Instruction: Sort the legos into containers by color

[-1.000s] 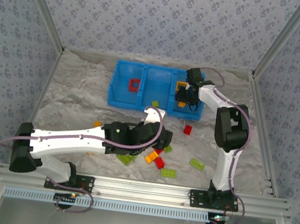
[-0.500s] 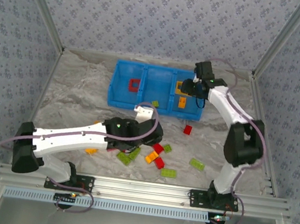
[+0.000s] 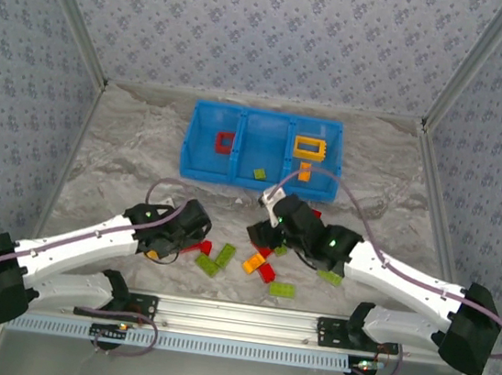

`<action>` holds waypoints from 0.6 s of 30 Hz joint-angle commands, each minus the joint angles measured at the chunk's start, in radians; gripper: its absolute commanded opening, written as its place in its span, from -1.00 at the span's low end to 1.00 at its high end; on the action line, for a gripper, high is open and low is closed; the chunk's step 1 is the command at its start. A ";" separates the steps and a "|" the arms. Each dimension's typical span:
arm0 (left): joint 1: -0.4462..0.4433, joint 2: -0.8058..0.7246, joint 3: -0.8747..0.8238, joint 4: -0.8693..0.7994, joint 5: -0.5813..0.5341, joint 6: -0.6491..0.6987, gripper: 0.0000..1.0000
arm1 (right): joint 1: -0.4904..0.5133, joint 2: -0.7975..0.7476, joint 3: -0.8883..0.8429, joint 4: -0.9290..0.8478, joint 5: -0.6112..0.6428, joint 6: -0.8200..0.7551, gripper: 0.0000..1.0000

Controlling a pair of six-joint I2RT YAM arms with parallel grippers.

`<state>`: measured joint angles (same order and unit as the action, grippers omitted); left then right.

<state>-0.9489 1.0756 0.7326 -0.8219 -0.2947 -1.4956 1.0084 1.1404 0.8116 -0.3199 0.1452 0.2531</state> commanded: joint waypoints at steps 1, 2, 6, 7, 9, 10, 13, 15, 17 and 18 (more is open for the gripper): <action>0.008 0.018 -0.036 0.131 0.042 -0.225 0.58 | 0.058 -0.054 -0.026 0.066 0.047 0.006 0.26; 0.011 0.031 -0.041 0.138 0.046 -0.256 0.62 | 0.074 -0.059 -0.032 0.071 0.049 0.009 0.27; 0.031 0.093 -0.045 0.172 0.073 -0.410 0.71 | 0.127 -0.065 -0.038 0.072 0.060 0.019 0.28; 0.033 0.106 -0.042 0.155 0.075 -0.457 0.71 | 0.133 -0.064 -0.036 0.068 0.063 0.022 0.27; 0.041 0.124 -0.053 0.169 0.074 -0.507 0.75 | 0.140 -0.065 -0.036 0.065 0.070 0.030 0.27; 0.049 0.133 -0.065 0.186 0.075 -0.523 0.75 | 0.144 -0.064 -0.036 0.065 0.070 0.031 0.27; 0.070 0.167 -0.091 0.228 0.104 -0.575 0.73 | 0.152 -0.061 -0.030 0.065 0.077 0.038 0.27; 0.081 0.194 -0.090 0.221 0.122 -0.604 0.68 | 0.158 -0.059 -0.027 0.064 0.082 0.042 0.27; 0.093 0.213 -0.087 0.225 0.121 -0.611 0.62 | 0.161 -0.056 -0.027 0.061 0.088 0.046 0.26; 0.098 0.223 -0.084 0.227 0.117 -0.615 0.59 | 0.162 -0.053 -0.028 0.061 0.087 0.047 0.26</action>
<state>-0.8639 1.2816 0.6407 -0.6029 -0.1898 -2.0399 1.1614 1.0874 0.7765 -0.2646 0.2035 0.2794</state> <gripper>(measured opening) 0.800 0.633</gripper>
